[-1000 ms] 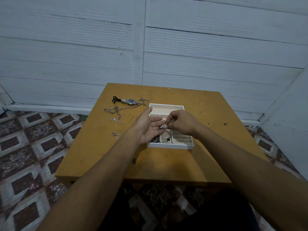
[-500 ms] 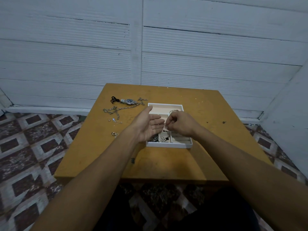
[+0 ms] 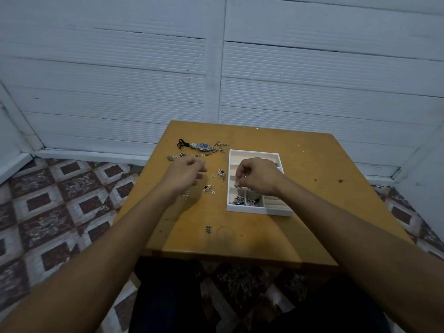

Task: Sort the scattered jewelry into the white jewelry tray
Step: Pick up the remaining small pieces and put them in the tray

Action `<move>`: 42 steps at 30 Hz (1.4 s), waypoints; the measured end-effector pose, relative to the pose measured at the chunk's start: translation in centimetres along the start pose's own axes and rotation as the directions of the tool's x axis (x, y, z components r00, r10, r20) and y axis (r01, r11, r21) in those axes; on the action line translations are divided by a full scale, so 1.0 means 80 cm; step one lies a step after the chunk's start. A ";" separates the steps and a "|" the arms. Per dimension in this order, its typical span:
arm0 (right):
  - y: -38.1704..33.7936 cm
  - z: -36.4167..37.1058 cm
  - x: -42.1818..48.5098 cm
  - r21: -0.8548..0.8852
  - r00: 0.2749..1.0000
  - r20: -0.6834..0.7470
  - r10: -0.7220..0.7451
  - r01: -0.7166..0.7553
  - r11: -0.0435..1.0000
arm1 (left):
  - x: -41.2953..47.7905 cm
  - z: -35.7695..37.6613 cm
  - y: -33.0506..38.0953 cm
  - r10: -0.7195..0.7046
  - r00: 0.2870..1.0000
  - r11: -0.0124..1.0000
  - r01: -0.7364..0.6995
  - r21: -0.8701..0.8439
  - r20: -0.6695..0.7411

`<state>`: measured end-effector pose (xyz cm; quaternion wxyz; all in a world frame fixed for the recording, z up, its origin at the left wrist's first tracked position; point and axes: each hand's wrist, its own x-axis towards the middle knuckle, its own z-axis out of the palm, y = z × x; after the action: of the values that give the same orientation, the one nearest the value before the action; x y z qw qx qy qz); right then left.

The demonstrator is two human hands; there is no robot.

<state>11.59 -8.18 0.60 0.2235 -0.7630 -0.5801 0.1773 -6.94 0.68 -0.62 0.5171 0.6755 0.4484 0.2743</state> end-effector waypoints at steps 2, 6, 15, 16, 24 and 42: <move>-0.008 0.007 0.004 -0.033 0.999 0.007 -0.036 0.036 0.999 | -0.004 -0.013 -0.009 0.088 0.995 0.985 -0.079 0.155 -0.050; -0.021 0.025 0.013 -0.135 0.997 0.050 -0.065 0.071 0.988 | -0.007 -0.034 -0.029 0.206 0.976 0.902 -0.160 0.401 -0.076; -0.047 0.051 0.029 -0.397 0.988 0.098 -0.115 0.145 0.906 | -0.011 -0.056 -0.065 0.203 0.978 0.826 -0.141 0.546 -0.054; -0.049 0.055 0.030 -0.423 0.987 0.101 -0.126 0.157 0.893 | -0.013 -0.056 -0.066 0.213 0.976 0.812 -0.148 0.564 -0.050; -0.051 0.082 0.037 -0.487 0.985 0.118 -0.125 0.167 0.857 | -0.026 -0.054 -0.078 0.296 0.955 0.687 -0.223 0.692 0.015; -0.057 0.089 0.016 -0.433 0.982 0.117 -0.150 0.186 0.882 | -0.039 -0.041 -0.080 0.271 0.963 0.661 -0.196 0.724 0.014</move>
<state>4.48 -4.94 -2.84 0.0355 -0.7327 -0.6776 0.0514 -13.13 -0.25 -5.35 0.1497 0.8616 0.4533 0.1725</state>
